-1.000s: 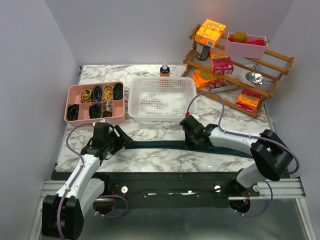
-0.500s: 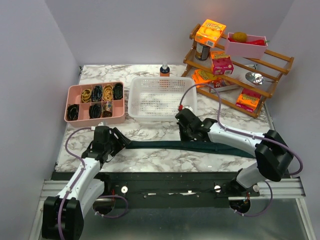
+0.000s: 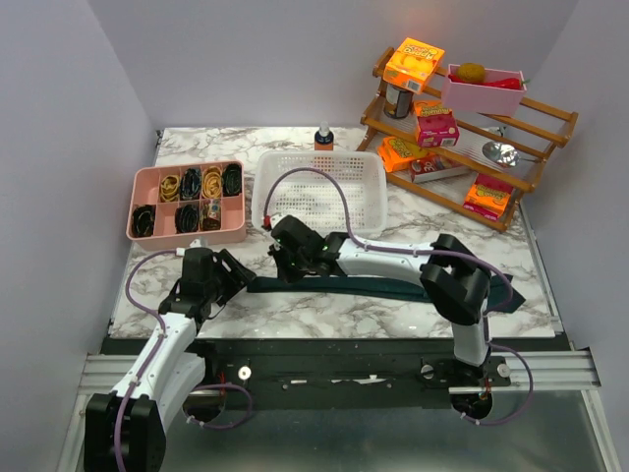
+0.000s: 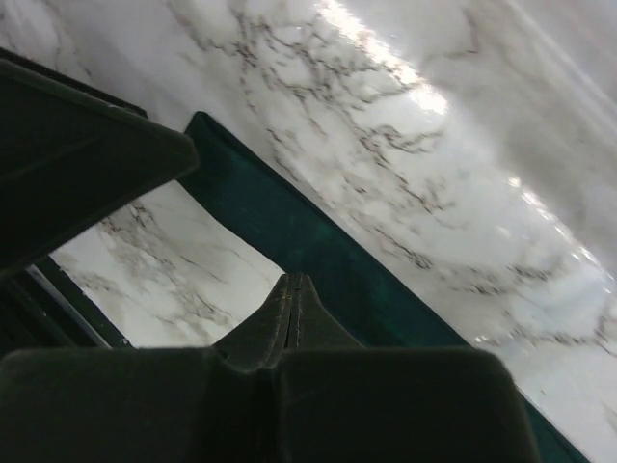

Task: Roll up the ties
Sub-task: Flatten out the tie at the center of the board, then roll the tie at the center of the board.

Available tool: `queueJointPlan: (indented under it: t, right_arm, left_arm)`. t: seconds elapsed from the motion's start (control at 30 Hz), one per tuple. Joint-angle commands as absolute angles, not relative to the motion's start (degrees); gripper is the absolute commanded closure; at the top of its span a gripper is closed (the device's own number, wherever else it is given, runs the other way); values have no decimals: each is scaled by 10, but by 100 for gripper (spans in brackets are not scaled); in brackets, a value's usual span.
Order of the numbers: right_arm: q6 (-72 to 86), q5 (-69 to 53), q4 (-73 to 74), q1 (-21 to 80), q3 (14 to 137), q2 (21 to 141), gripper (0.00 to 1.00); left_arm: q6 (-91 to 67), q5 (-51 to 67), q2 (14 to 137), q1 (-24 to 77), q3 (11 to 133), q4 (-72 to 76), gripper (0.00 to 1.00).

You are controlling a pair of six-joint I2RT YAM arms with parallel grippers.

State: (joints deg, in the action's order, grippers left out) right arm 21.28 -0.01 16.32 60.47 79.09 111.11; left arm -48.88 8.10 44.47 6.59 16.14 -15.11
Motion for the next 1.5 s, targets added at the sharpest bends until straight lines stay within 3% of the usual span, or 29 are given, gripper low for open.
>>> queueJointPlan:
  t: [0.0, 0.67, 1.07, 1.47]
  right_arm:
    - [177, -47, 126, 620, 851, 1162, 99]
    - [186, -4, 190, 635, 951, 1286, 99]
    - [196, 20, 192, 635, 934, 1249, 99]
    - [198, 34, 190, 635, 911, 1192, 99]
  left_arm:
    - [-483, 69, 441, 62, 161, -147, 26]
    - [-481, 79, 454, 59, 139, -119, 28]
    - [-475, 117, 479, 60, 100, -46, 46]
    - [-477, 137, 513, 60, 74, 32, 56]
